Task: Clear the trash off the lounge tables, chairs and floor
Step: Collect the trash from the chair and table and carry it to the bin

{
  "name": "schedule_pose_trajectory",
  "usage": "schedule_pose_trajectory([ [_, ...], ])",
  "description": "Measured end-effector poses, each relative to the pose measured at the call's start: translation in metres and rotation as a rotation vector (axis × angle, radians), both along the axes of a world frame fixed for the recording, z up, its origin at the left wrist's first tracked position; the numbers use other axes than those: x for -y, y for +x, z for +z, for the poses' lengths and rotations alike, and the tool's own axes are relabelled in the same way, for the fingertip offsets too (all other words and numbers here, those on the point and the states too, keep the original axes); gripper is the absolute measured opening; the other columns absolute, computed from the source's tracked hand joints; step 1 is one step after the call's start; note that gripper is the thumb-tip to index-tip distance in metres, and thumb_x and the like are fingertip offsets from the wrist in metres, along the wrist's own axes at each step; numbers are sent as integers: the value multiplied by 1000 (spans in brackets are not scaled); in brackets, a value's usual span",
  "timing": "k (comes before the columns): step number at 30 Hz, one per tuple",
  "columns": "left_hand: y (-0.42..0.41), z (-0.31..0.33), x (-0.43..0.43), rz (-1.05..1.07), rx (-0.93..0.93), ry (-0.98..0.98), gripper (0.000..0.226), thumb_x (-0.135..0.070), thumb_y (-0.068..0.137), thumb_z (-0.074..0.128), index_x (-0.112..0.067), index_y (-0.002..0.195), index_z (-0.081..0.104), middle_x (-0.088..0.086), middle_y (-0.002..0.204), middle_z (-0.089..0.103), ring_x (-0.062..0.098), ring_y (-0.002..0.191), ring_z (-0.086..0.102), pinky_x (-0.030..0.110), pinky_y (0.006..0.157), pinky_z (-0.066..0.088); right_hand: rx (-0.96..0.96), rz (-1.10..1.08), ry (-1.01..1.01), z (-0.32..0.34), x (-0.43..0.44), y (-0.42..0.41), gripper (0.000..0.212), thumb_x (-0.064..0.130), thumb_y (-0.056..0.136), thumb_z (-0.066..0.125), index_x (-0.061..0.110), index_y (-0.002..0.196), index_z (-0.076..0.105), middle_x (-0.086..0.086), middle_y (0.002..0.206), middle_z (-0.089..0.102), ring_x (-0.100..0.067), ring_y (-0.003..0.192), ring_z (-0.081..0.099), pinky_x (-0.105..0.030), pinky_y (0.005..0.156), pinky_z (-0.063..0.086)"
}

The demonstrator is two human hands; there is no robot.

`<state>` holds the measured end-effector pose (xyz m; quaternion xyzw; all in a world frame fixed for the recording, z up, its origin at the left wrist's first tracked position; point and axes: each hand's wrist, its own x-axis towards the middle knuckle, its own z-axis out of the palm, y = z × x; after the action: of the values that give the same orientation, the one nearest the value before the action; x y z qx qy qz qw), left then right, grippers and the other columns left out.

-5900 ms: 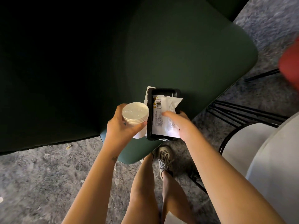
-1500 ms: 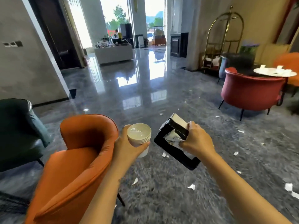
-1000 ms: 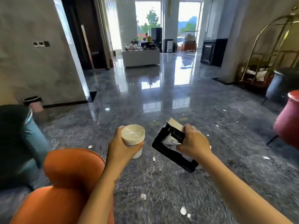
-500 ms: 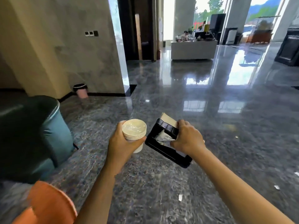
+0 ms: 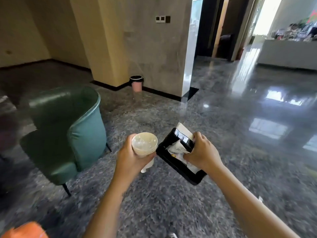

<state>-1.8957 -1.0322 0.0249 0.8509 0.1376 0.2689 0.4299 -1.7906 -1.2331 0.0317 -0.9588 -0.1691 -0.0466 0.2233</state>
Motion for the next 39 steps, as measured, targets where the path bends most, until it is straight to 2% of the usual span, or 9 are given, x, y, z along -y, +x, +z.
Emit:
schedule_pose_trajectory([
  [2, 62, 0, -16, -10, -4, -42, 66, -39, 59, 84, -27, 114, 50, -12, 106, 60, 11, 94, 57, 20, 67, 41, -36, -4, 4, 5, -17, 64, 53, 39, 66, 71, 16, 102, 40, -4, 108, 55, -28, 98, 55, -31, 68, 37],
  [4, 124, 8, -32, -25, 10, -60, 65, -40, 59, 84, -30, 112, 49, -20, 101, 57, 5, 90, 55, 8, 63, 38, -46, -2, 7, 13, -35, 128, 51, 40, 67, 71, 18, 98, 38, -3, 105, 55, -27, 96, 55, -31, 67, 37],
  [9, 263, 28, -75, -72, 41, -85, 60, -43, 59, 82, -36, 108, 48, -27, 98, 56, -17, 88, 53, 4, 65, 40, -49, -9, 10, 29, -81, 272, 49, 41, 68, 70, 19, 98, 37, -2, 103, 54, -26, 95, 56, -31, 67, 38],
  [14, 395, 12, -128, -97, 15, -97, 55, -51, 57, 78, -47, 102, 47, -26, 99, 60, -16, 91, 54, 6, 68, 44, -122, -7, 86, 9, -139, 414, 48, 44, 70, 69, 19, 96, 38, -1, 101, 54, -23, 95, 53, -31, 71, 39],
  [18, 515, -9, -185, -77, -9, -81, 58, -38, 59, 85, -45, 103, 47, -22, 97, 62, -14, 90, 55, 4, 65, 41, -179, 50, 175, -14, -208, 538, 50, 47, 69, 70, 16, 97, 43, -1, 100, 57, -23, 98, 53, -34, 78, 44],
  [22, 626, -7, -250, -48, -57, -116, 60, -46, 56, 81, -38, 107, 50, -22, 100, 63, -9, 91, 57, 9, 69, 45, -244, 84, 216, -16, -280, 660, 51, 51, 67, 71, 18, 94, 42, -1, 100, 57, -23, 100, 53, -34, 78, 43],
  [25, 701, 7, -305, -7, -63, -105, 59, -39, 58, 85, -39, 106, 50, -22, 98, 62, -11, 90, 56, 6, 67, 43, -290, 127, 274, -5, -341, 746, 55, 55, 66, 72, 18, 94, 43, 0, 98, 56, -23, 99, 54, -34, 78, 43],
  [32, 864, -2, -453, 117, -53, -125, 60, -34, 61, 85, -39, 109, 49, -24, 97, 59, -13, 91, 53, 6, 66, 42, -280, 226, 240, -12, -509, 922, 54, 59, 63, 71, 22, 87, 40, 7, 86, 50, -21, 96, 53, -31, 70, 36],
  [39, 1058, -8, -623, 76, -42, -135, 60, -33, 62, 84, -44, 106, 44, -23, 98, 57, -19, 91, 49, 2, 67, 40, -203, 181, 143, -14, -673, 1111, 59, 61, 64, 69, 19, 97, 44, 2, 102, 58, -22, 99, 56, -33, 75, 45],
])
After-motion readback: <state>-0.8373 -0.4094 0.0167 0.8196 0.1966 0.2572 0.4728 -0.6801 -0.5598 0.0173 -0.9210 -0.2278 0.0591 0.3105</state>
